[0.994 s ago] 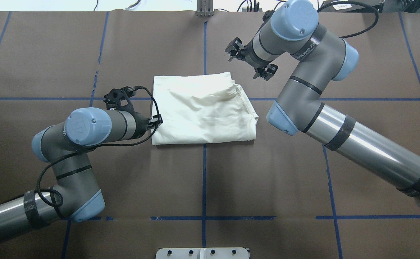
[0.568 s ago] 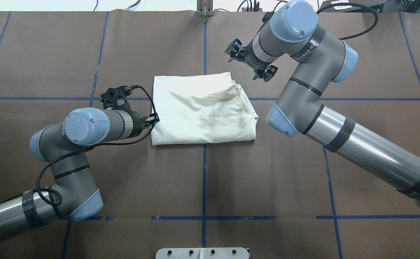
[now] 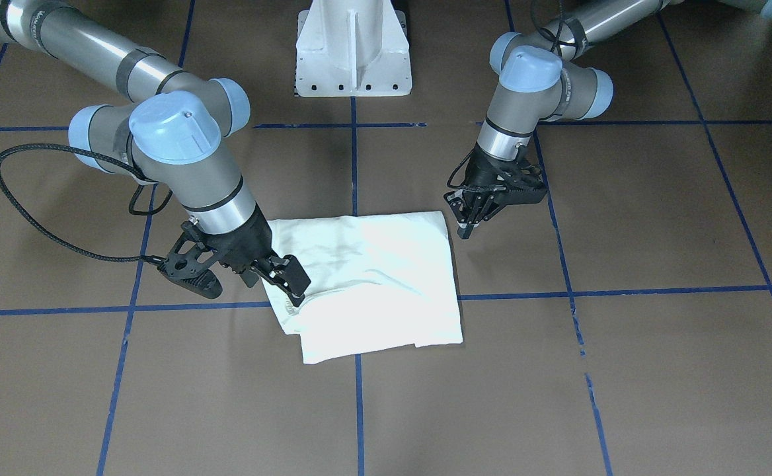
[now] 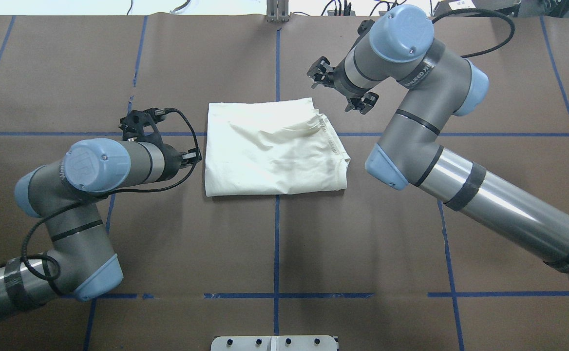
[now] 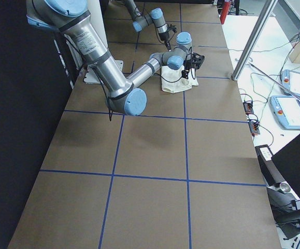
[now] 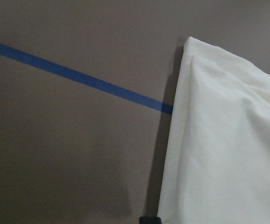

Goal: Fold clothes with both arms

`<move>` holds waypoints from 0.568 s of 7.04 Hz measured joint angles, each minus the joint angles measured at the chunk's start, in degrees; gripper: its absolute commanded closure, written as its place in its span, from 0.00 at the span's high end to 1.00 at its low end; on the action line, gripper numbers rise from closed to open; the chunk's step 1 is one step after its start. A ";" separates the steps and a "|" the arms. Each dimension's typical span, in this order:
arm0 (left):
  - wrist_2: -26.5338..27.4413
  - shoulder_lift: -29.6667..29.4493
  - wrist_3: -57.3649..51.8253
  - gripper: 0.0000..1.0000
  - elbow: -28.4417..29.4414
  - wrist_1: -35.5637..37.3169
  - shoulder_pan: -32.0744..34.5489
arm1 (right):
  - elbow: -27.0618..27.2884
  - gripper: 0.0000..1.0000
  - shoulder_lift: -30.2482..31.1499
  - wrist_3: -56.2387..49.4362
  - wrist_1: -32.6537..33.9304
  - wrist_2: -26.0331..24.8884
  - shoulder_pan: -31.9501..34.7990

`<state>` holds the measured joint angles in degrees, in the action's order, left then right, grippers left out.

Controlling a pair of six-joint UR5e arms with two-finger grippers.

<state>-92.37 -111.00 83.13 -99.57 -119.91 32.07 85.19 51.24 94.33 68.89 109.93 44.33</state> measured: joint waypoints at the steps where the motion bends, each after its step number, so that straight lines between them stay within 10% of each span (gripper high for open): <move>1: -0.38 2.68 -4.26 0.00 -3.33 1.55 1.68 | 3.94 1.00 4.56 -1.90 0.10 0.63 0.98; 4: -10.33 11.23 -23.97 0.00 -7.35 1.84 13.87 | 13.82 1.00 21.37 -19.37 0.13 2.65 7.23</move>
<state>-102.71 -99.77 59.16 -106.91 -118.07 45.95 99.01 72.61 74.96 69.03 112.58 51.56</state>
